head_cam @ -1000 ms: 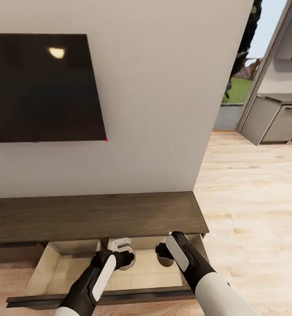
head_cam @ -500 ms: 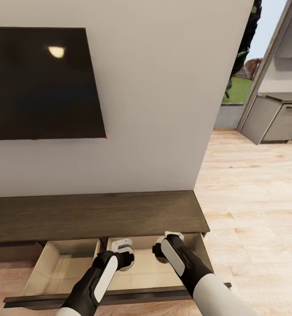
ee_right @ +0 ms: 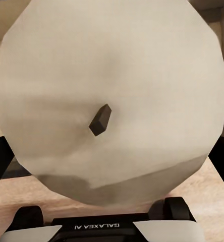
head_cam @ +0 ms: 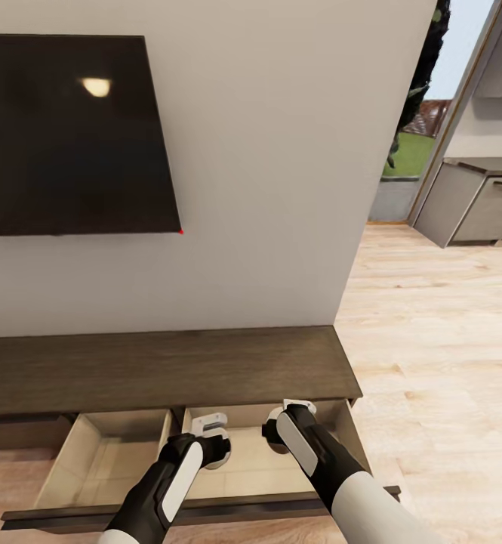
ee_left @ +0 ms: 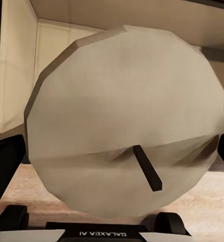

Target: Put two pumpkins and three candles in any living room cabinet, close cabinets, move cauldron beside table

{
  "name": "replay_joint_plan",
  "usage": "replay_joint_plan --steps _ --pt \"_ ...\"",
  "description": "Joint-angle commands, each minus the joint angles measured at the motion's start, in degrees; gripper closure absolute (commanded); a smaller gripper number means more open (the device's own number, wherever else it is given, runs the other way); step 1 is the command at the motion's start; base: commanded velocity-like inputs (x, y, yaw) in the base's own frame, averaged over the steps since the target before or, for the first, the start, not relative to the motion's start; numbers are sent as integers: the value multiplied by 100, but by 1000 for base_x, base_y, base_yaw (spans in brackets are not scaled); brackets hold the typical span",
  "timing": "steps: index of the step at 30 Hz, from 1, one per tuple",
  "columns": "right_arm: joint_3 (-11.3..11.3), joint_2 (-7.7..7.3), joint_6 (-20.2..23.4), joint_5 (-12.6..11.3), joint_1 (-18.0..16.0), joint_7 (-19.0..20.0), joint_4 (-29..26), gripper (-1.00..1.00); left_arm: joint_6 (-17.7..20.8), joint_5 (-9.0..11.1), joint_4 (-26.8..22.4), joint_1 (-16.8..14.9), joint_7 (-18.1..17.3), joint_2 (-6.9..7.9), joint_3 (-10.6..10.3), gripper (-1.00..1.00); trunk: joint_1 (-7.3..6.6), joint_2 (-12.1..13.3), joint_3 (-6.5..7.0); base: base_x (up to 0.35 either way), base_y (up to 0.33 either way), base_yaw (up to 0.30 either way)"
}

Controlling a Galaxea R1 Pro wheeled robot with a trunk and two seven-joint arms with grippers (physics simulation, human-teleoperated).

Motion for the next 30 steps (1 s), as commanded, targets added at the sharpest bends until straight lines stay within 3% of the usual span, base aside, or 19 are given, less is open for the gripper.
replay_joint_plan --steps 1,16,30 --pt "0 0 -1 1 0 0 0 100 7 -1 0 0 3 5 2 100 23 -42 -18 0 0 0" --pt "0 0 47 -2 0 10 -4 100 35 -7 0 0 11 0 9 100 352 -643 -288 0 0 0" --pt "-15 0 33 -8 0 334 132 100 63 10 -28 0 7 0 7 100 659 -1205 -539 0 0 0"
